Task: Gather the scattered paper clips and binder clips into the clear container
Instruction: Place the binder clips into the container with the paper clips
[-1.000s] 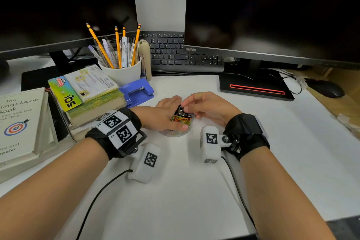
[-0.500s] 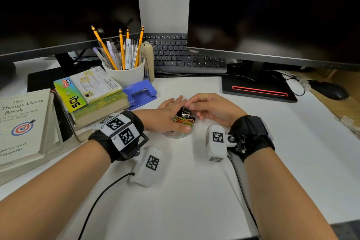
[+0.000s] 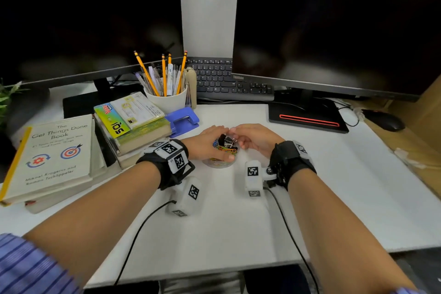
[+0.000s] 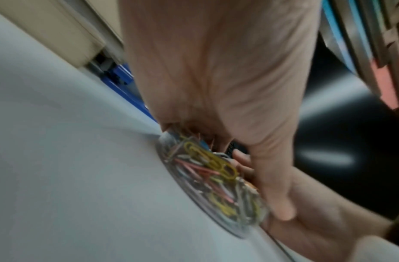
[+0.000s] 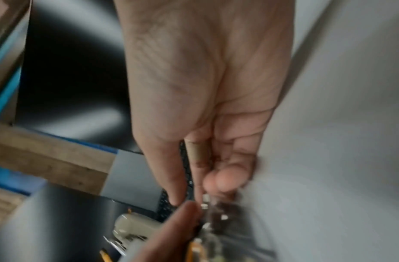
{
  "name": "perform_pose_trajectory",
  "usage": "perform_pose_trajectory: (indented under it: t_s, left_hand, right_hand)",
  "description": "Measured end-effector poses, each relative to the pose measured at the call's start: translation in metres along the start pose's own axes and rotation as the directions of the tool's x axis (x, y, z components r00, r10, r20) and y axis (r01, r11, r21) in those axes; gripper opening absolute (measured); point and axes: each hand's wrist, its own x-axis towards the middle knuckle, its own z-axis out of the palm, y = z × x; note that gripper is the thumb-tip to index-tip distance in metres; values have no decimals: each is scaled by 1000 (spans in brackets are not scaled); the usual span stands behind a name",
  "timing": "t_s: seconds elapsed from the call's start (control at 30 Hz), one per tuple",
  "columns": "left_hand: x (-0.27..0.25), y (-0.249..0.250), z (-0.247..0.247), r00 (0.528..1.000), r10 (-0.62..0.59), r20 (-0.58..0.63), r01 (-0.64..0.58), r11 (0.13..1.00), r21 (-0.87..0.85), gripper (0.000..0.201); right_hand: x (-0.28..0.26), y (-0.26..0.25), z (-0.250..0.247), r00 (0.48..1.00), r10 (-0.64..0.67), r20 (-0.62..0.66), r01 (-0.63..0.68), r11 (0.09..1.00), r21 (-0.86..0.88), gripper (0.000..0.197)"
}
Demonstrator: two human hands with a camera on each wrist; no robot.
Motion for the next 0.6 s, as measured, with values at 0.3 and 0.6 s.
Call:
perform_pose_trajectory:
  t_s: [0.3, 0.6]
  left_hand:
    - [-50, -19, -7, 939, -308, -156, 232, 898, -374, 37]
    - [-86, -39, 16, 970, -241, -13, 172, 729, -662, 43]
  right_hand:
    - [-32, 5, 20, 999, 10, -47, -10, 1000, -11, 27]
    - [-65, 15, 47, 999, -9, -46, 4, 994, -109, 22]
